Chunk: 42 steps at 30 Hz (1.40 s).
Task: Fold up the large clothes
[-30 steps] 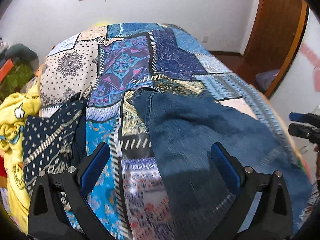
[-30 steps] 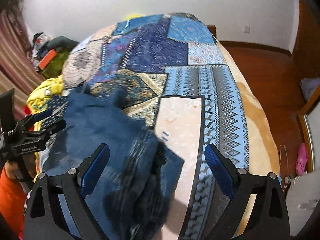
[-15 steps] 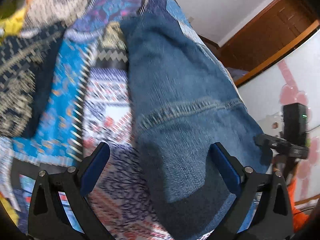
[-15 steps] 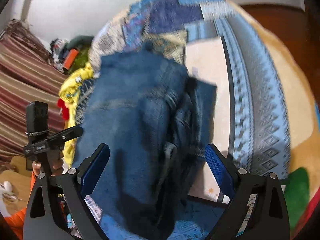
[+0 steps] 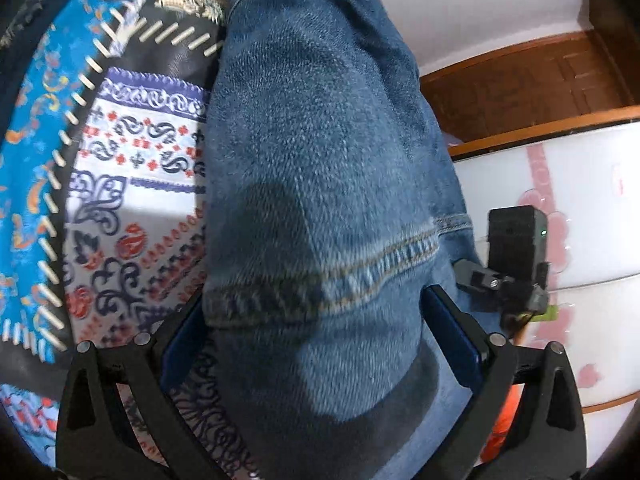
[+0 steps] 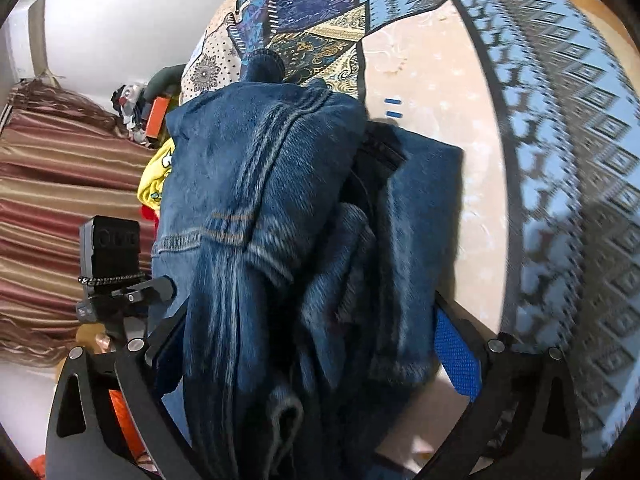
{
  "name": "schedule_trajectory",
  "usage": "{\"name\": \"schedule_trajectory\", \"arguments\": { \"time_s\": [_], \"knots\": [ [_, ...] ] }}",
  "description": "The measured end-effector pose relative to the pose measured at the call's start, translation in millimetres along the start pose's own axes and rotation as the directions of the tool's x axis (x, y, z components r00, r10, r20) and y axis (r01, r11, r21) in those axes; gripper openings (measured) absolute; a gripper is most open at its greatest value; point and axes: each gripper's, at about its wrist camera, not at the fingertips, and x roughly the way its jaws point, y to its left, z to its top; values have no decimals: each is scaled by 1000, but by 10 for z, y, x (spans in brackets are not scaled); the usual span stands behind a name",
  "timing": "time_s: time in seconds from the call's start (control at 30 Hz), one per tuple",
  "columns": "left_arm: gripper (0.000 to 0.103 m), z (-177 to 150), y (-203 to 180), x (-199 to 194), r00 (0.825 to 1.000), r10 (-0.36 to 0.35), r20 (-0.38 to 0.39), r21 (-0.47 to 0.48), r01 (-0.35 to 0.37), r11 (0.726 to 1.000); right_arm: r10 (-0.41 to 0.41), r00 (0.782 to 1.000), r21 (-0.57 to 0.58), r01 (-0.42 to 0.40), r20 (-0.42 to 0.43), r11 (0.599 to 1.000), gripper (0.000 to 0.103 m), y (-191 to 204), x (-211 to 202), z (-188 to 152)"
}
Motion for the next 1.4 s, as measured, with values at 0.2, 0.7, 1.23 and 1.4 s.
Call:
{"name": "schedule_trajectory", "arguments": {
  "time_s": [0.2, 0.7, 1.23, 1.4],
  "knots": [
    [83, 51, 13, -2, 1000, -11, 22, -23, 11, 1000, 14, 1000, 31, -14, -2, 999, 73, -54, -9, 9],
    [49, -190, -603, -979, 971, 8, 238, 177, -51, 983, -57, 992, -151, 74, 114, 986, 39, 1038, -343, -6],
    [49, 221, 151, -3021, 867, 68, 493, 172, -174, 970, 86, 976, -370, -7, 199, 929, 39, 2742, 483, 691],
    [49, 409, 828, -3042, 866, 114, 487, 66, -167, 984, 72, 987, -365, -14, 145, 931, 39, 2796, 1165, 865]
  ]
}}
